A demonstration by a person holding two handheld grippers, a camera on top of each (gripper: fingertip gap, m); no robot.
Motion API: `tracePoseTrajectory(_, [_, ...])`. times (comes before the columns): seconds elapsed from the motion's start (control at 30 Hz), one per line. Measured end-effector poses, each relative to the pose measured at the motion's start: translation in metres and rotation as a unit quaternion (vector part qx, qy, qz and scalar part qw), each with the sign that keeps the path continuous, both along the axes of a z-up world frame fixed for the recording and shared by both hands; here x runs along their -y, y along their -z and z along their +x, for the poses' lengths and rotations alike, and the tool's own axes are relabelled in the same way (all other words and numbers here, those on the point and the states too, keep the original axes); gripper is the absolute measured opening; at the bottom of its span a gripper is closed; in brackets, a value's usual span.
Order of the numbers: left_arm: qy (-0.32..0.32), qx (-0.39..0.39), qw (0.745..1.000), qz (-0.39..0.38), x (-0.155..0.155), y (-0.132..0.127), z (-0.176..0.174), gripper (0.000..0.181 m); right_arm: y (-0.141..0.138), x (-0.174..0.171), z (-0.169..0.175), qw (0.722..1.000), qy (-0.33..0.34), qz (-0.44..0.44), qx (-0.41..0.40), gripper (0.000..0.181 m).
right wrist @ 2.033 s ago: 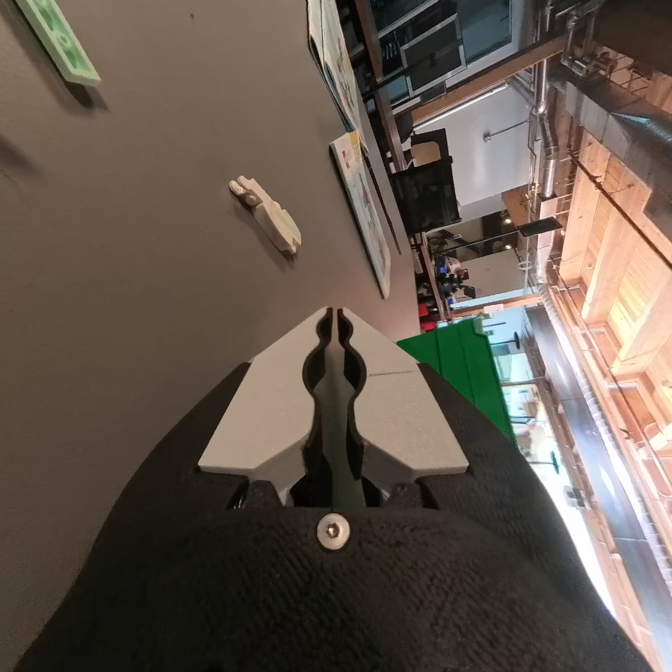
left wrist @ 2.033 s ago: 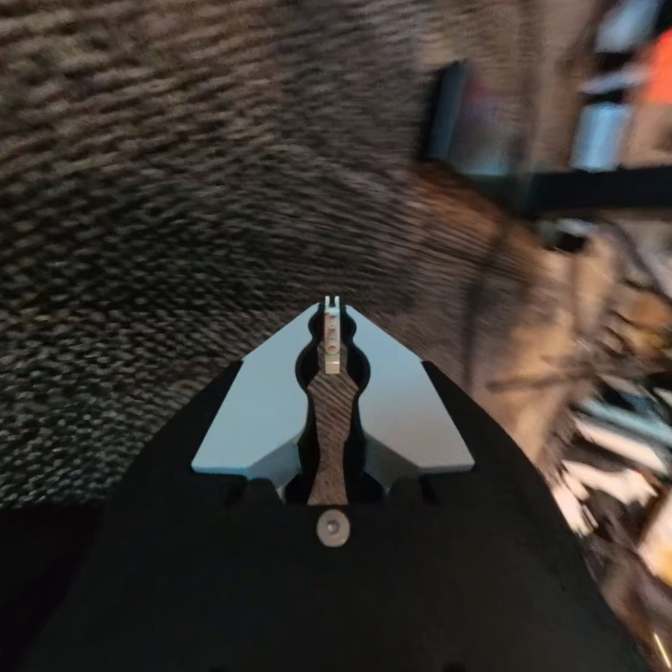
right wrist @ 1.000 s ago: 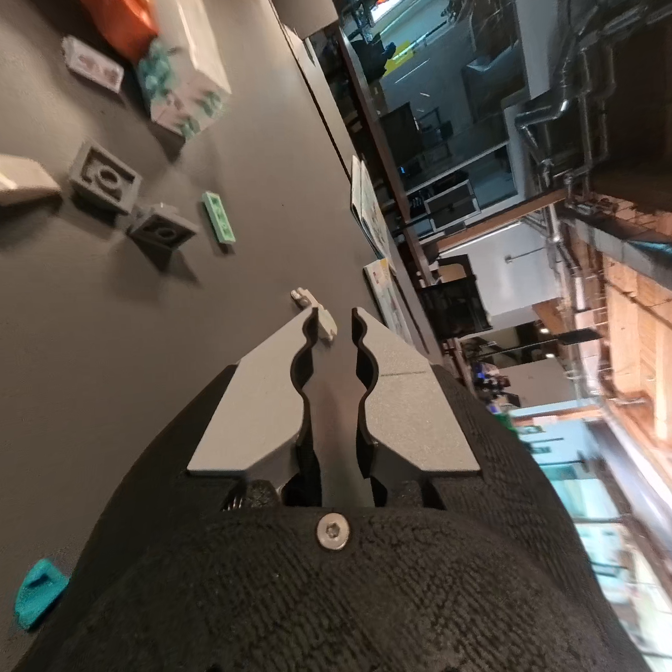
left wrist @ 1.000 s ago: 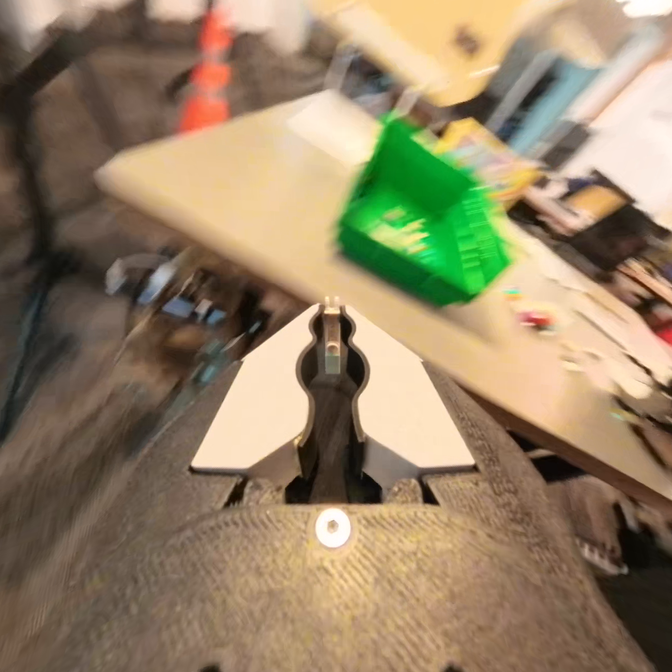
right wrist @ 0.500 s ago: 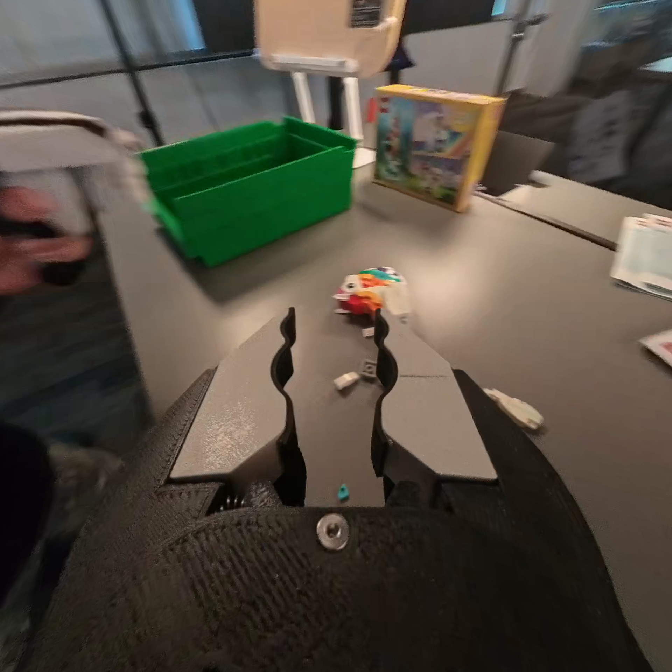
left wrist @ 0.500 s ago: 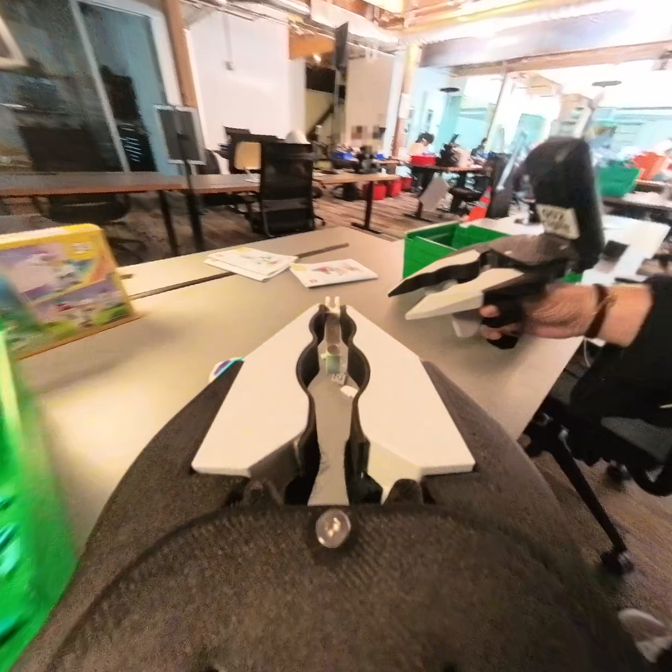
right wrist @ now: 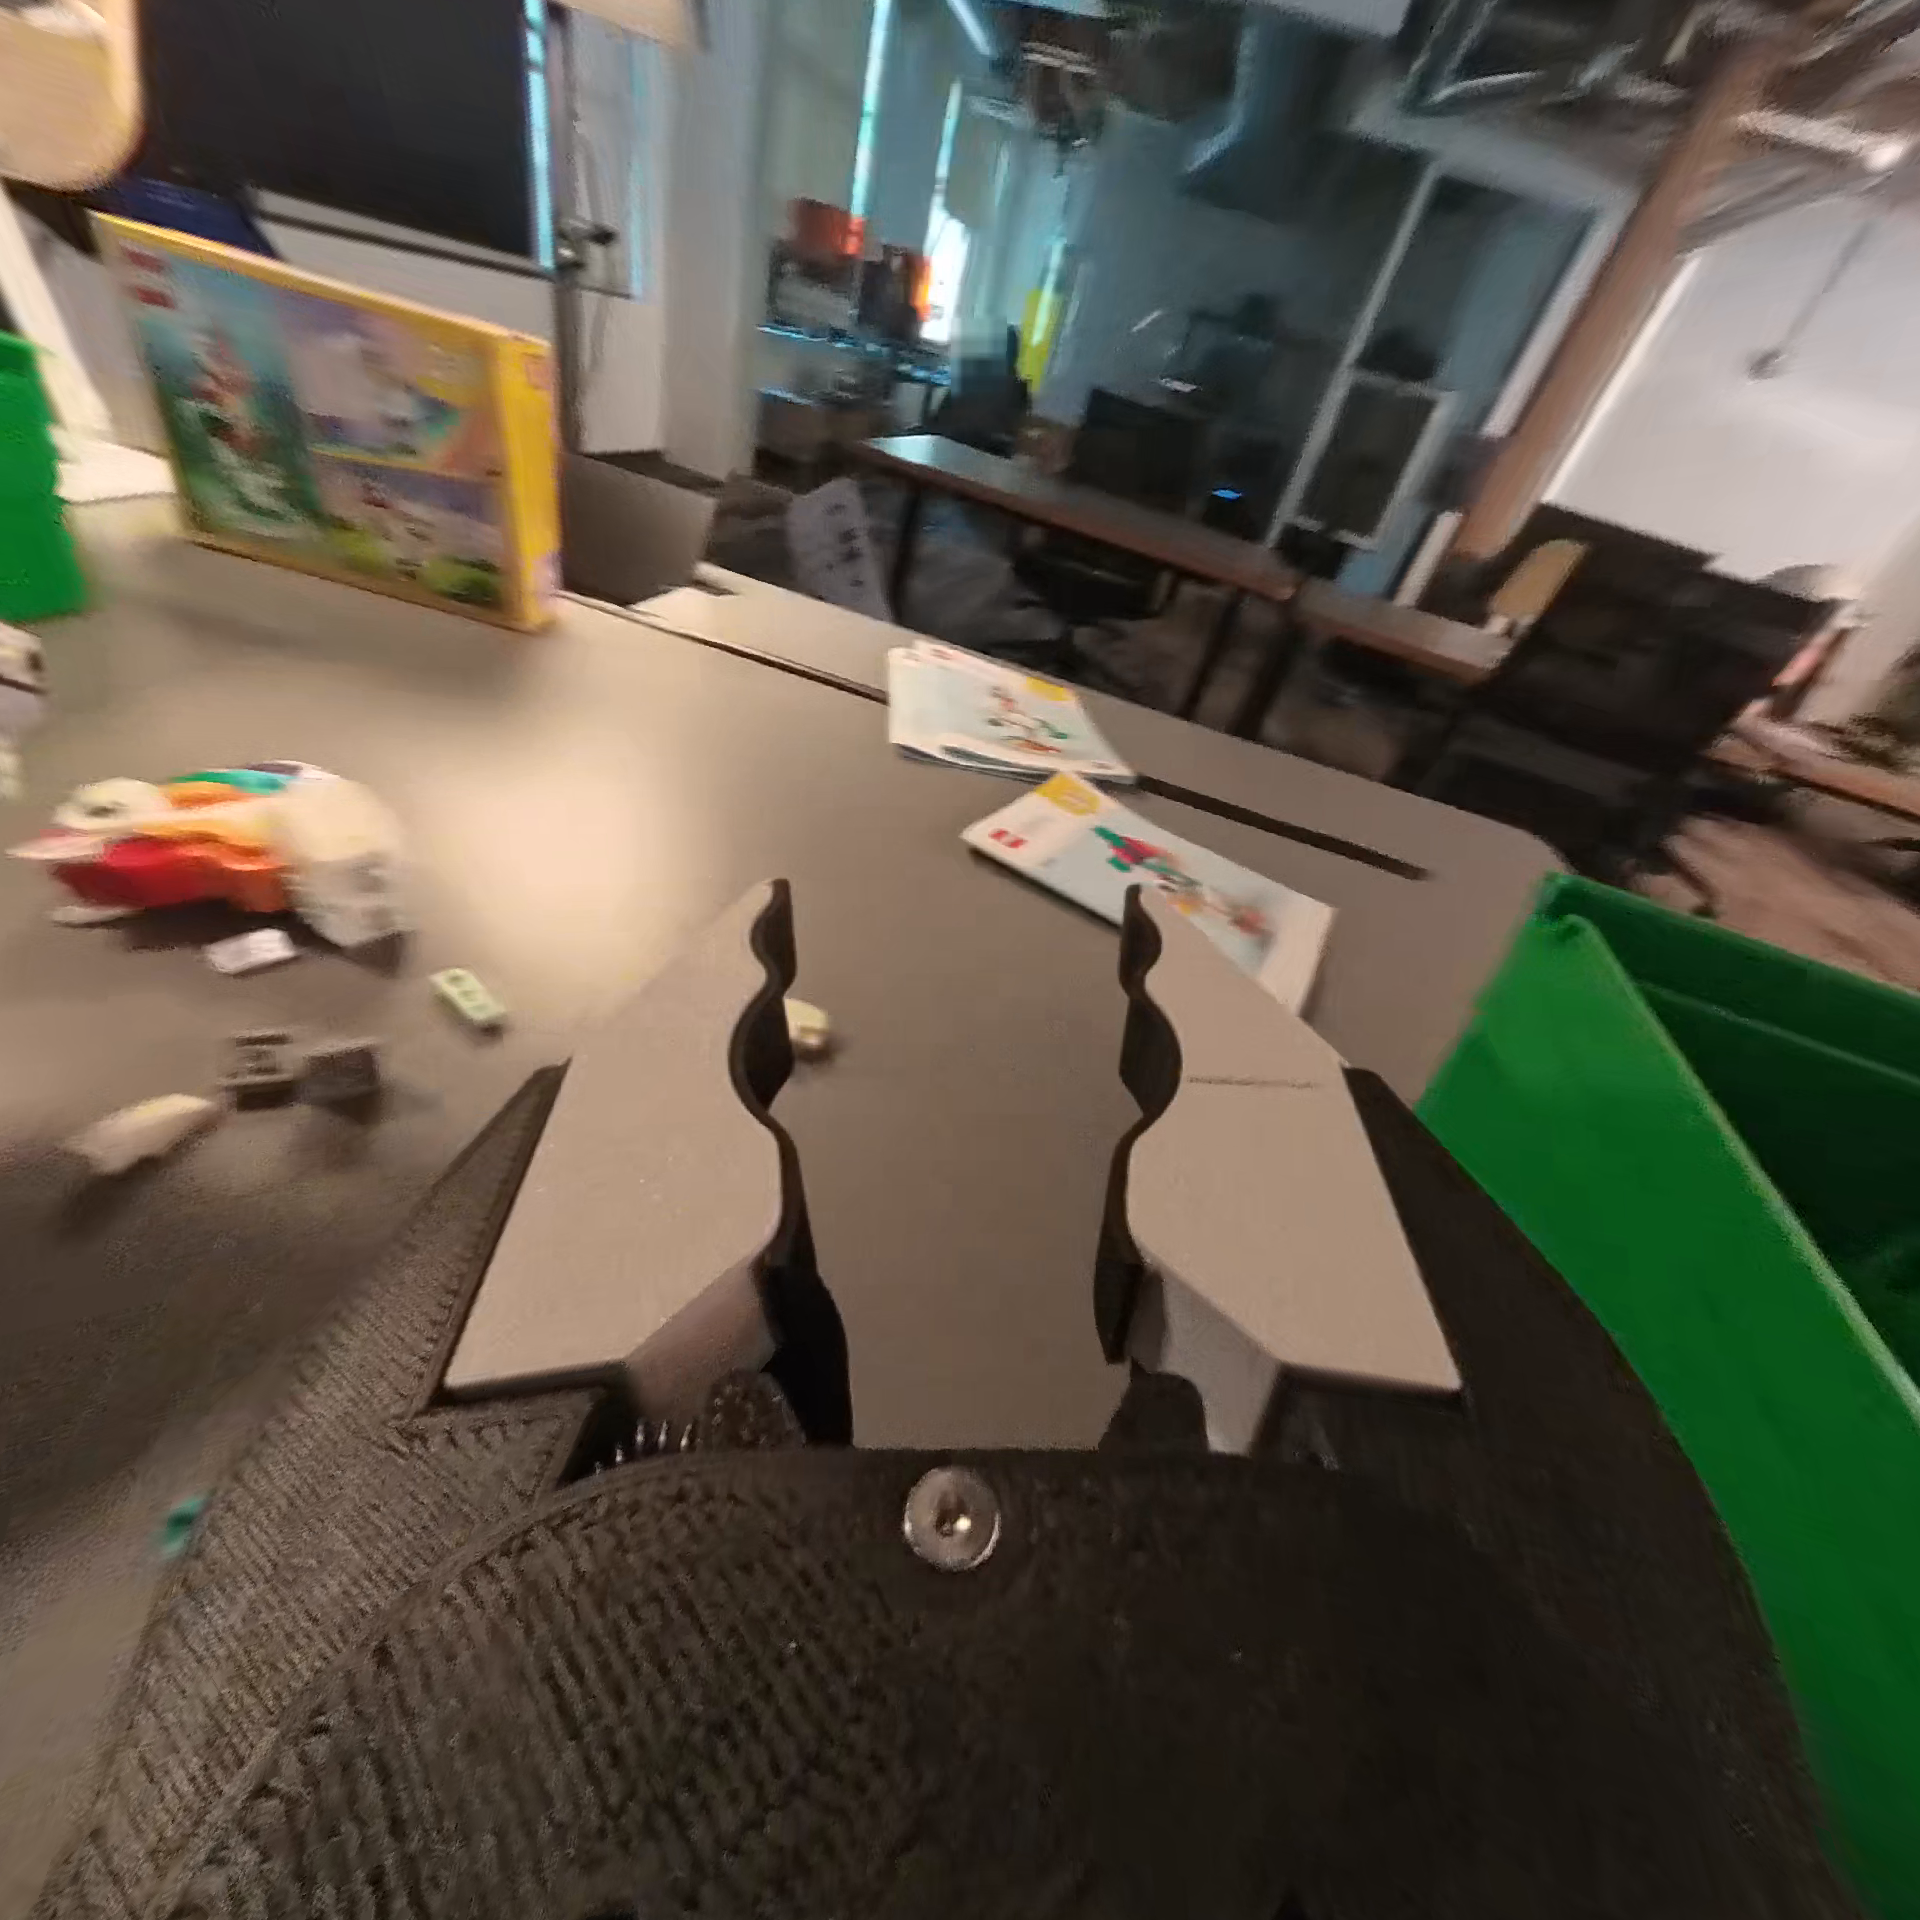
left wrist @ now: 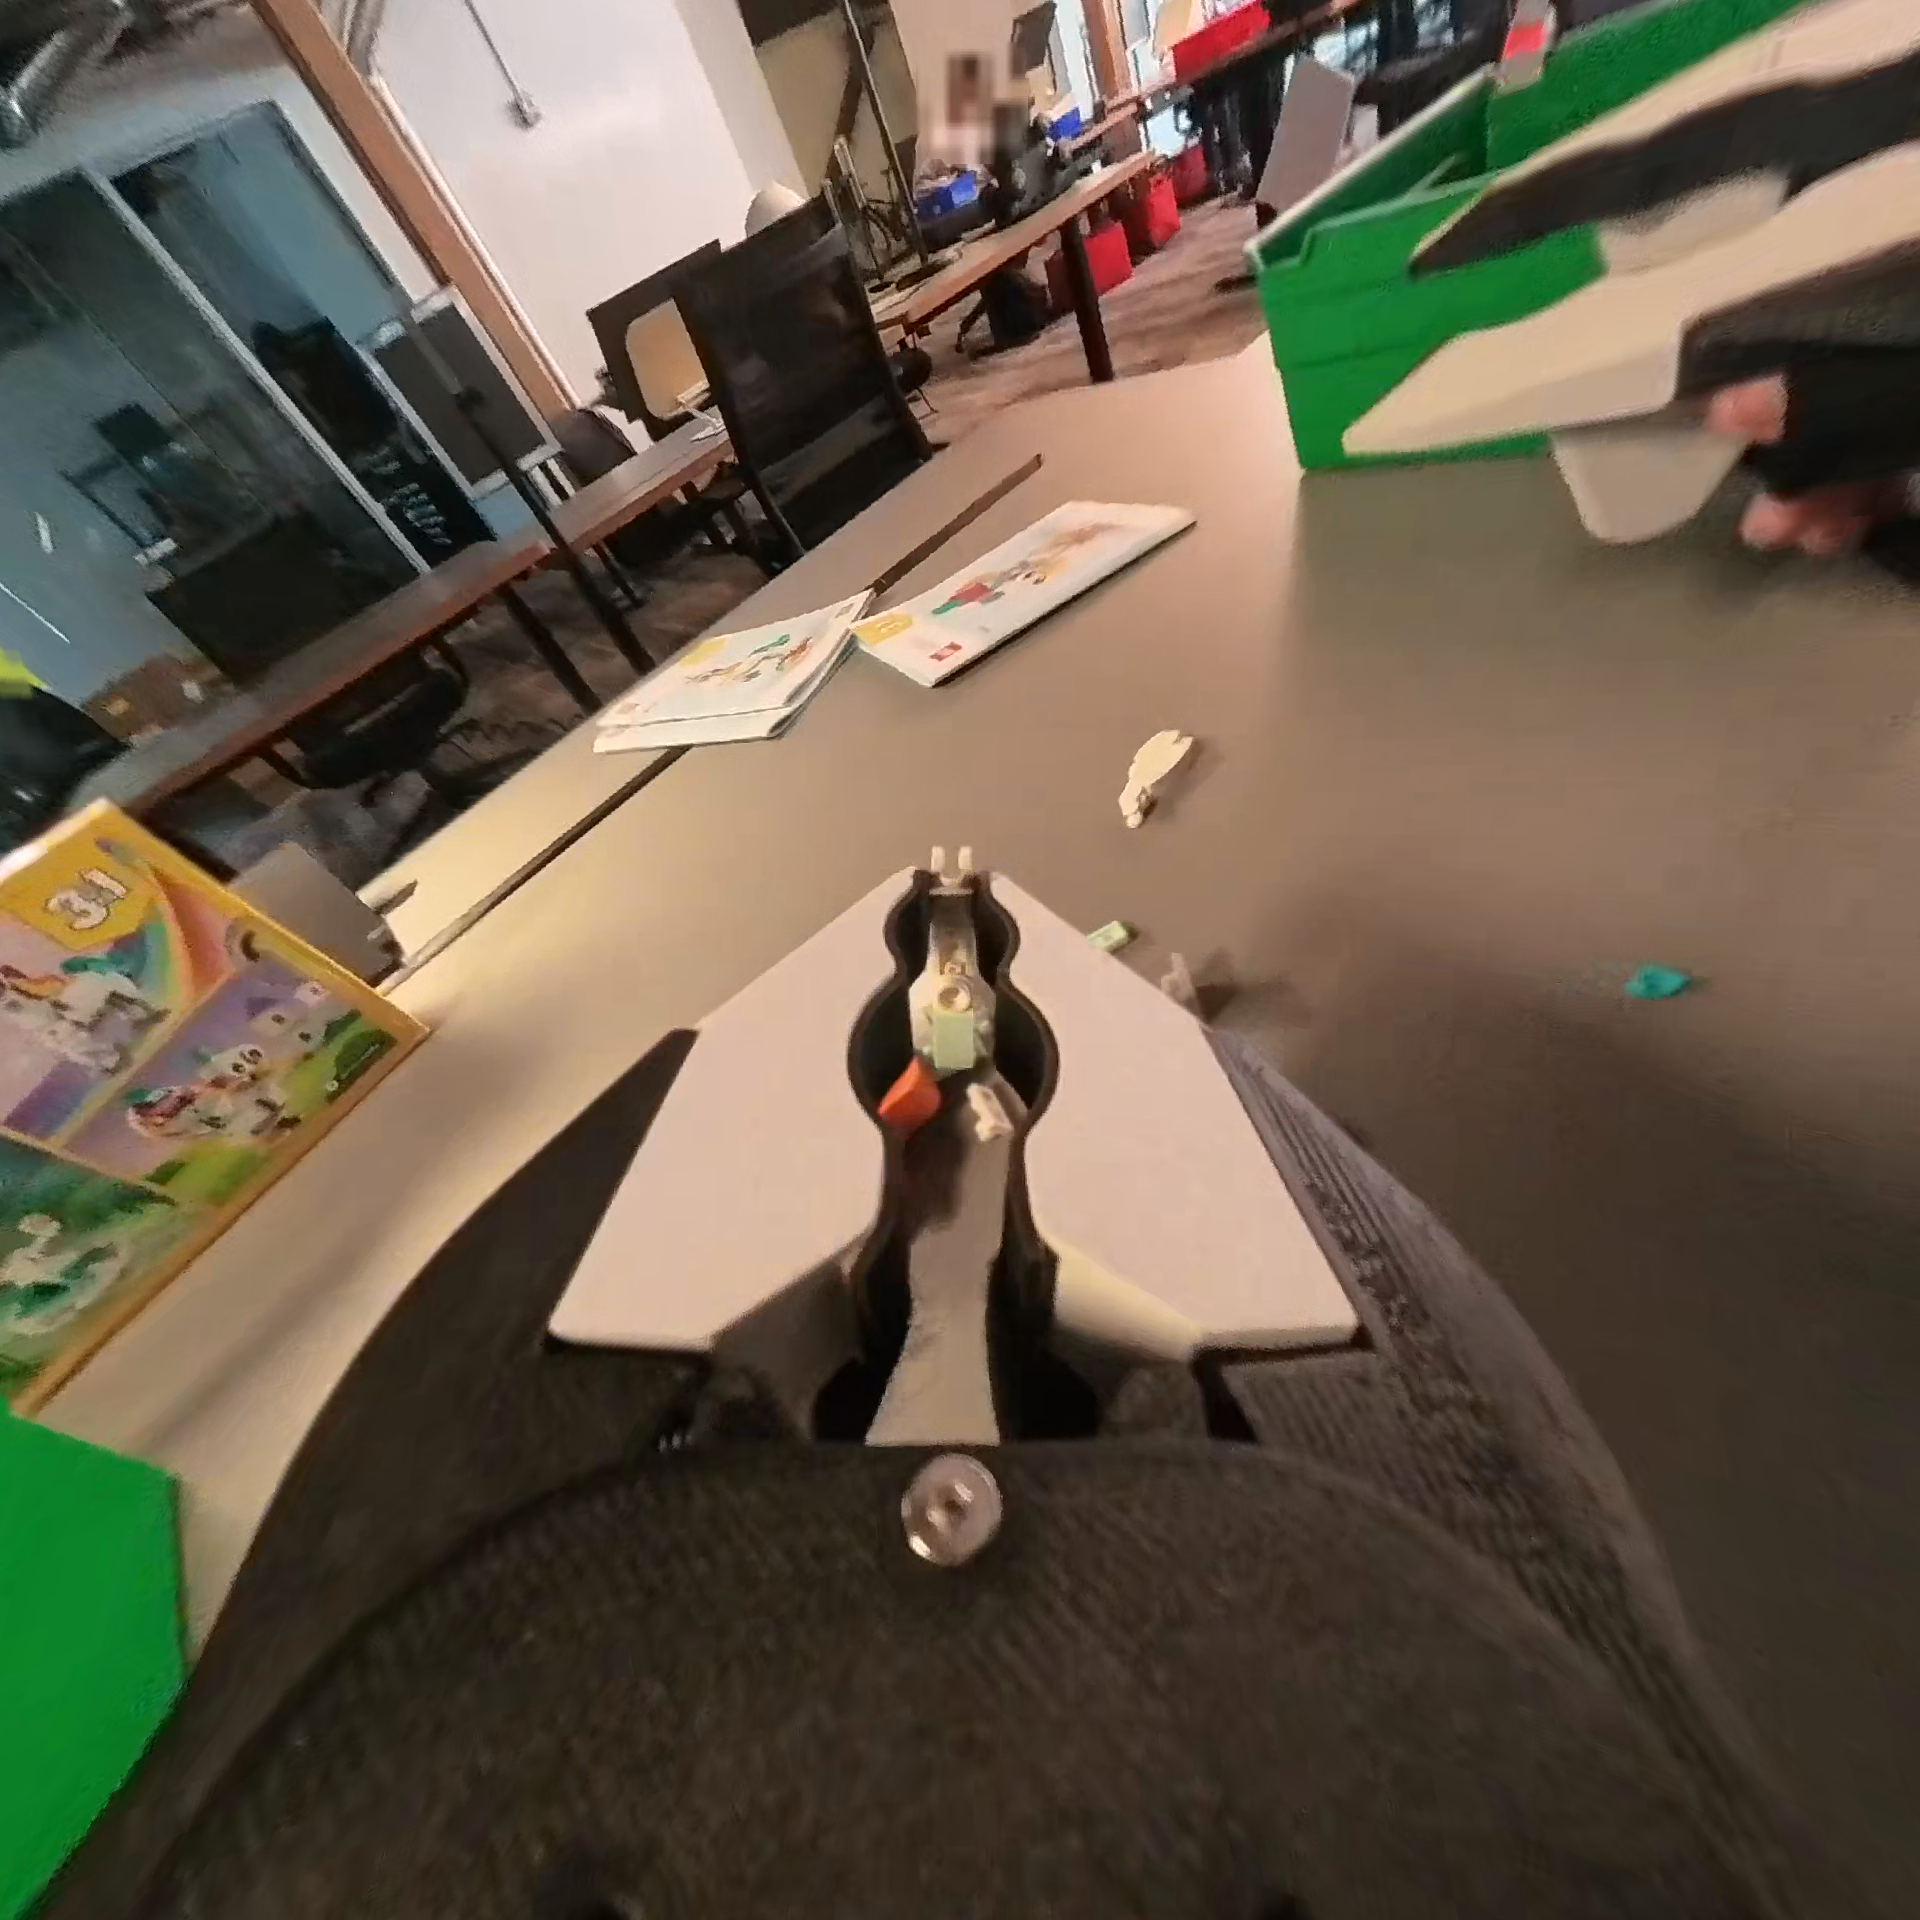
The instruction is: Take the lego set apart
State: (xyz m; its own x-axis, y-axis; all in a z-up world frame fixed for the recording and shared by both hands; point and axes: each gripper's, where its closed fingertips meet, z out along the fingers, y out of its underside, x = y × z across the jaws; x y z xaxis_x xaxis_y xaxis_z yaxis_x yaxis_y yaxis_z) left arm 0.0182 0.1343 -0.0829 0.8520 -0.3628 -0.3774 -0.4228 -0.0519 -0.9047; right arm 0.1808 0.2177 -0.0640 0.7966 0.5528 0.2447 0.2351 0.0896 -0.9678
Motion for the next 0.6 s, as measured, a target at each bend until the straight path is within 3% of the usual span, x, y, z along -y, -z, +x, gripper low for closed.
tracePoseTrajectory(0.03, [0.001,-0.013,1.000,0.008,-0.003,0.003,0.001,0.007,0.004,-0.005,0.005,1.000,0.013,0.001,-0.001,0.064])
tracePoseTrajectory(0.13, [0.002,-0.022,0.999,0.027,-0.007,0.010,0.004,0.007,0.013,-0.015,0.018,0.999,0.048,0.002,-0.016,0.073])
tracePoseTrajectory(0.23, [0.002,-0.003,0.999,0.050,-0.004,0.013,0.003,0.007,0.006,-0.019,0.018,0.997,0.050,0.017,-0.049,0.068])
tracePoseTrajectory(0.43, [0.064,0.007,0.993,0.095,0.012,-0.001,0.020,0.007,-0.004,-0.021,0.016,0.991,0.088,0.105,-0.014,0.070])
tracePoseTrajectory(0.6, [0.093,0.030,0.990,0.102,0.019,-0.005,0.024,0.007,-0.006,-0.017,0.011,0.990,0.076,0.118,-0.017,0.078])
